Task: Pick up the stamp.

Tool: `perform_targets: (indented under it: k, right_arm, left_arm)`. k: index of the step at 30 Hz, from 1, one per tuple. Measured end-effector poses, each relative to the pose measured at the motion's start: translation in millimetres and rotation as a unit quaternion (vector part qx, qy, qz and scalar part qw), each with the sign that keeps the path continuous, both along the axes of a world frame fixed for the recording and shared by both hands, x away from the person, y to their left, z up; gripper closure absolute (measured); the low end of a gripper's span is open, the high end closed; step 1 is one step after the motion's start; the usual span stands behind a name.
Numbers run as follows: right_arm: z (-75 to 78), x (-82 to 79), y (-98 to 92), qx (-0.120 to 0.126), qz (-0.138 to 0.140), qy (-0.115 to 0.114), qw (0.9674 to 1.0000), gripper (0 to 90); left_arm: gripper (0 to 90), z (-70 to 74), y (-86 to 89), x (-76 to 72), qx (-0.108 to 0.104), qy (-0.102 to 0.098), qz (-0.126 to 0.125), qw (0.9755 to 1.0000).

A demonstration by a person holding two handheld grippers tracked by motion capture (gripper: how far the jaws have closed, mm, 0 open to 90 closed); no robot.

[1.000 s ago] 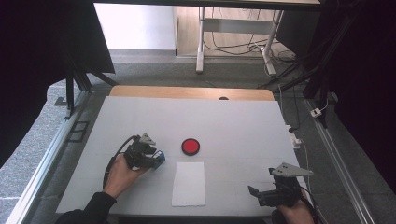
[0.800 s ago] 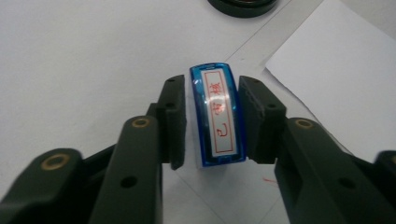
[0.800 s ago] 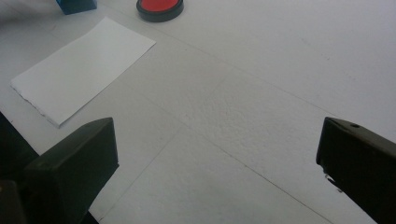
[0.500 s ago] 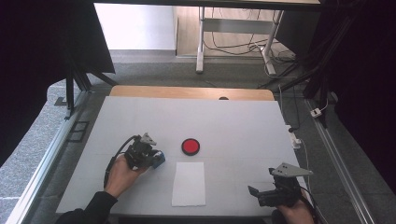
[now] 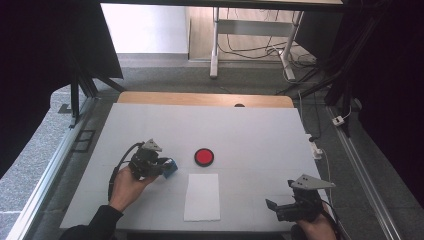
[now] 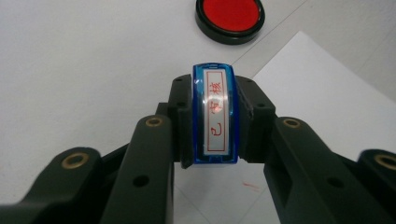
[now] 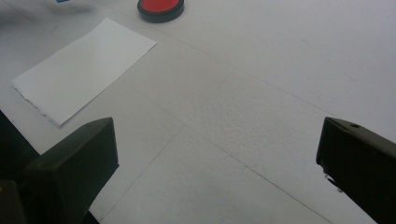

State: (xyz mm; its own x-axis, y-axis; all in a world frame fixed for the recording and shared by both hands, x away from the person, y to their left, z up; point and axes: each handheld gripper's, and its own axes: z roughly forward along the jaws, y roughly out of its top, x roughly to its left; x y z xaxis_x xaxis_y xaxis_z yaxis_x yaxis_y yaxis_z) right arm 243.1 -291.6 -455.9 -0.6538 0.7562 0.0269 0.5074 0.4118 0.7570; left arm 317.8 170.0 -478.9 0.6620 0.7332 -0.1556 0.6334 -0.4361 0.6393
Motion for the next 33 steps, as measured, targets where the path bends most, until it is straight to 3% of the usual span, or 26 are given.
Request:
perform_targets:
  k: [10, 20, 27, 33]
  right_arm:
    - [0.0, 0.0, 0.0, 0.0, 0.0, 0.0, 1.0, 0.0]
    - [0.0, 0.2, 0.1, 0.0, 0.002, 0.001, 1.0, 0.0]
    - [0.2, 0.1, -0.2, -0.001, 0.0, 0.001, 1.0, 0.0]
    - [0.3, 0.0, -0.2, 0.0, 0.0, 0.001, 1.0, 0.0]
  left_arm:
    - [70.9, 7.6, 3.5, -2.0, -0.023, -0.003, -0.004, 0.9997]
    - [70.9, 22.4, -1.1, -11.4, -0.035, -0.034, -0.04, 0.998]
    - [70.9, 34.2, -4.4, -16.2, -0.057, -0.047, -0.061, 0.9954]
    - [70.9, 46.7, -7.5, -19.4, -0.075, -0.064, -0.087, 0.9913]
